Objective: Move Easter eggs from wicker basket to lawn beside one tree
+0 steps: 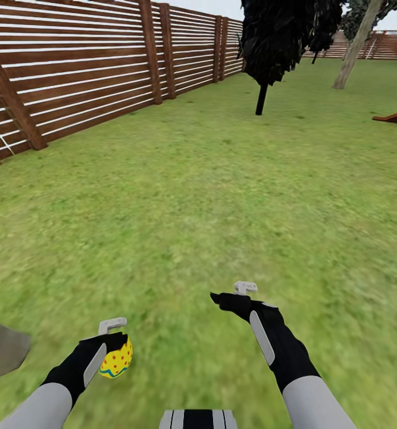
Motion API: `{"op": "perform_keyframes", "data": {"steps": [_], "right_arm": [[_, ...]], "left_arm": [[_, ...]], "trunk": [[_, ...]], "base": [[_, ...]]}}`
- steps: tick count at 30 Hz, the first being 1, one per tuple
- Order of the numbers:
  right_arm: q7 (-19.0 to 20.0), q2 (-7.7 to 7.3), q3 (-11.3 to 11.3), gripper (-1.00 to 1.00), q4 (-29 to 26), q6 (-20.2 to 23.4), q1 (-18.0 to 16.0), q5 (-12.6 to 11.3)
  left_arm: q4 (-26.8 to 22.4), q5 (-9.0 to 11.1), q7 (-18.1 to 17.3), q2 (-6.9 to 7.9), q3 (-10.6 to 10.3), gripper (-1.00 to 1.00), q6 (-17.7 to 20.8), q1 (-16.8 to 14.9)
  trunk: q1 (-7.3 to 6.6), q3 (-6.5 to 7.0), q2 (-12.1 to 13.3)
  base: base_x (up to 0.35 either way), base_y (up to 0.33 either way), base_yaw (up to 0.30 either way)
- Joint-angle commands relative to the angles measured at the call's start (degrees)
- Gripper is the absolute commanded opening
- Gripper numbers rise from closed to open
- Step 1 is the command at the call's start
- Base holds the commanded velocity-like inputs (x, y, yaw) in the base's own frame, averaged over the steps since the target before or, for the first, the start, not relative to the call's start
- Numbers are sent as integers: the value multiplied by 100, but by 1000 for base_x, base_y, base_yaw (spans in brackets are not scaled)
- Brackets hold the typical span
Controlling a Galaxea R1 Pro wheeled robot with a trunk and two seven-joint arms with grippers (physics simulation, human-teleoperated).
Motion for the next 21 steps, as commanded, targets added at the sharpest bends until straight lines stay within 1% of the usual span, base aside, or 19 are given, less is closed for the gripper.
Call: {"op": "perform_keyframes", "data": {"steps": [1, 6, 9, 13, 21], "right_arm": [[2, 1, -3, 100, -6, 28, -2, -22], [2, 1, -3, 100, -6, 26, -2, -22], [2, 1, -3, 100, -6, 24, -2, -22], [2, 0, -3, 100, -6, 23, -2, -22], [8, 1, -3, 100, -6, 25, -2, -22]], "left_arm": [[-13, 62, 30, 0, -2, 100, 42, 1], [-16, 59, 30, 1, 7, 100, 74, 1], [-17, 56, 30, 1, 7, 100, 80, 1], [-17, 56, 30, 1, 6, 100, 82, 1], [-17, 54, 30, 1, 3, 100, 83, 1]], "trunk": [[-3, 18, 0], [-16, 129, 7], [-24, 196, 11], [-34, 284, 16], [-55, 462, 27]], "base": [[0, 0, 0], [-19, 0, 0], [-166, 0, 0], [-268, 0, 0], [-327, 0, 0]]}}
